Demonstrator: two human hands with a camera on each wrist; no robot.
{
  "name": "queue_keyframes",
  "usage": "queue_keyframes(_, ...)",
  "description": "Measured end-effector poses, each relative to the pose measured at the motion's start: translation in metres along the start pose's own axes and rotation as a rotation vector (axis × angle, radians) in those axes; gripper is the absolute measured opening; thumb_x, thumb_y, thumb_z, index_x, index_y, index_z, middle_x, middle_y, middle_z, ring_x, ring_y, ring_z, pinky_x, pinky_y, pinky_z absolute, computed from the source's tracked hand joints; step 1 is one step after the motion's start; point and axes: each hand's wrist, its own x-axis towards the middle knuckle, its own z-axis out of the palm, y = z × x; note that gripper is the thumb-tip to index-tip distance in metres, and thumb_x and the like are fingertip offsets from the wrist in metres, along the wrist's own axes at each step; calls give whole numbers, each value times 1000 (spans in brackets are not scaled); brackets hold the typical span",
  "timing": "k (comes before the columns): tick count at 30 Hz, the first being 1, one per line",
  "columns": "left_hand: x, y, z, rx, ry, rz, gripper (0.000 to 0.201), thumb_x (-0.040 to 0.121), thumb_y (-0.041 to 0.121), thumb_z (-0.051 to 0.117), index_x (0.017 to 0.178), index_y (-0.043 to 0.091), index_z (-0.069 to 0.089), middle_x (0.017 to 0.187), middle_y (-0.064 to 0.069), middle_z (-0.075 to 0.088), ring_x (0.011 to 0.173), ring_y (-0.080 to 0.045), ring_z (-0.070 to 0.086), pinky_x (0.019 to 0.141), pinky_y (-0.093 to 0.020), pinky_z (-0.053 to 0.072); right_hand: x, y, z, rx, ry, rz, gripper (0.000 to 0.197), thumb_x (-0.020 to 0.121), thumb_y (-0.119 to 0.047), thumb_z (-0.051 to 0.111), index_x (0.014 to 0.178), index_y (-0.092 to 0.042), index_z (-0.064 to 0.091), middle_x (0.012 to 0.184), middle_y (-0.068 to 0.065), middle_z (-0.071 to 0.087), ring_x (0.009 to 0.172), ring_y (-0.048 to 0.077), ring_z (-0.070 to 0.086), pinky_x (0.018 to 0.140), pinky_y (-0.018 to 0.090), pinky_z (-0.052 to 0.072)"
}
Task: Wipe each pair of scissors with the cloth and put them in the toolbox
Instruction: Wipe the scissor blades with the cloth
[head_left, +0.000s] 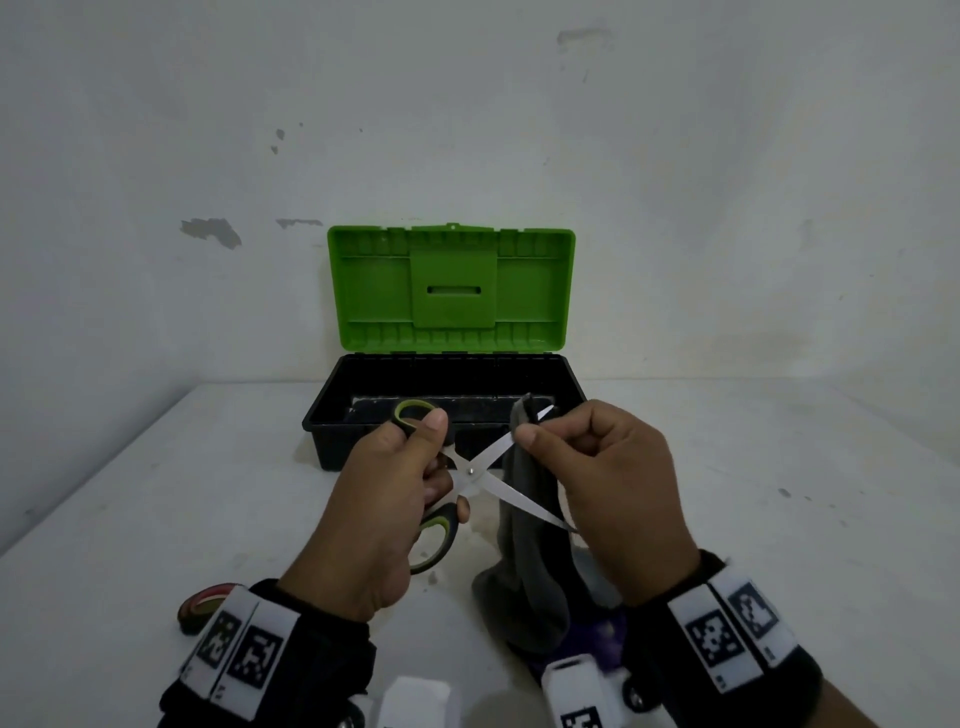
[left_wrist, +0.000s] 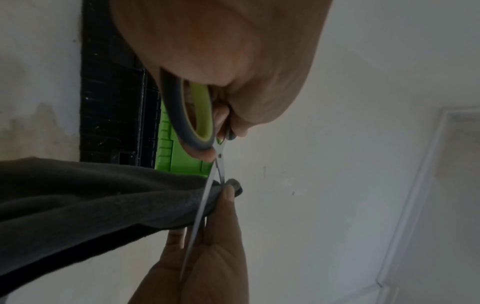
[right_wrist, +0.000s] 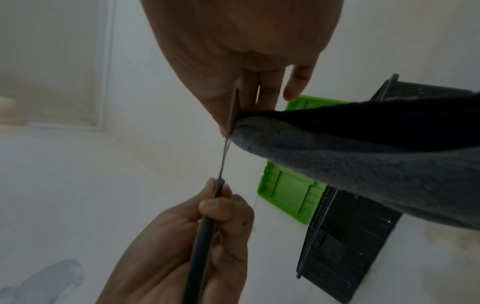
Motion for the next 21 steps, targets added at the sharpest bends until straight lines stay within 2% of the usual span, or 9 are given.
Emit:
queue_keyframes(3, 0, -3, -5, 59, 5, 0, 23, 99, 26, 53, 88, 7, 59, 56, 5, 29, 48, -11, 26, 47, -30, 46, 9, 7, -8, 39, 53, 47, 19, 79, -14, 82, 68, -7, 68, 63, 9, 71, 56, 14, 63, 56, 20, 53)
queue_keyframes(6, 1, -7, -11, 119, 6, -30, 28, 99, 26, 54, 100, -2, 58, 60, 1, 29, 48, -11, 27, 47, -30, 47, 19, 20, -20, 3, 79, 114, 19, 80, -15, 81, 67, -12, 67, 64, 11, 71, 57, 15, 62, 61, 35, 55)
queue_keyframes(8, 1, -8, -15, 150, 4, -49, 27, 98, 26, 55, 98, -1, 59, 64, -1, 29, 48, -11, 27, 48, -30, 48, 27, 25, -30, 6, 94, 170, 18, 82, -13, 79, 69, -11, 66, 67, 16, 70, 62, 22, 63, 65, 47, 57)
queue_keyframes(10, 0, -9, -17, 183, -10, -70, 22, 98, 27, 55, 90, 6, 59, 65, -2, 29, 49, -11, 27, 50, -31, 50, 34, 25, -35, 14, 80, 204, 17, 85, -11, 76, 72, -9, 64, 72, 20, 70, 66, 27, 64, 70, 55, 58)
queue_keyframes(12, 0, -10, -16, 212, -51, -92, 22, 98, 27, 55, 83, 11, 57, 64, -1, 29, 48, -11, 28, 51, -32, 51, 39, 23, -36, 6, 63, 209, 16, 87, -9, 73, 76, -9, 63, 78, 25, 70, 70, 30, 65, 73, 59, 57)
queue_keyframes(15, -1, -13, -11, 297, -92, -116, 24, 97, 29, 56, 84, 10, 61, 63, -1, 32, 48, -11, 32, 54, -33, 53, 43, 19, -33, 11, 54, 187, 14, 87, -9, 73, 80, -13, 62, 85, 28, 70, 75, 34, 66, 76, 63, 57)
queue_keyframes(18, 0, -18, -7, 429, -108, -119, 26, 97, 32, 57, 80, 12, 60, 67, -1, 36, 51, -10, 36, 58, -35, 57, 44, 9, -26, 45, 20, 155, 14, 89, -9, 72, 83, -15, 60, 78, 21, 67, 73, 30, 65, 73, 60, 58)
queue_keyframes(19, 1, -20, -6, 461, -109, -119, 27, 97, 32, 56, 78, 12, 59, 67, -1, 37, 51, -11, 37, 58, -36, 59, 44, 5, -24, 67, -4, 139, 14, 90, -8, 70, 84, -15, 59, 75, 15, 66, 71, 26, 64, 69, 55, 58)
queue_keyframes(21, 2, -22, -4, 501, -96, -124, 29, 97, 32, 55, 79, 11, 58, 69, -3, 39, 53, -11, 39, 59, -37, 60, 41, -1, -21, 122, -81, 87, 15, 91, -3, 66, 85, -13, 57, 67, 3, 65, 62, 15, 62, 57, 35, 55)
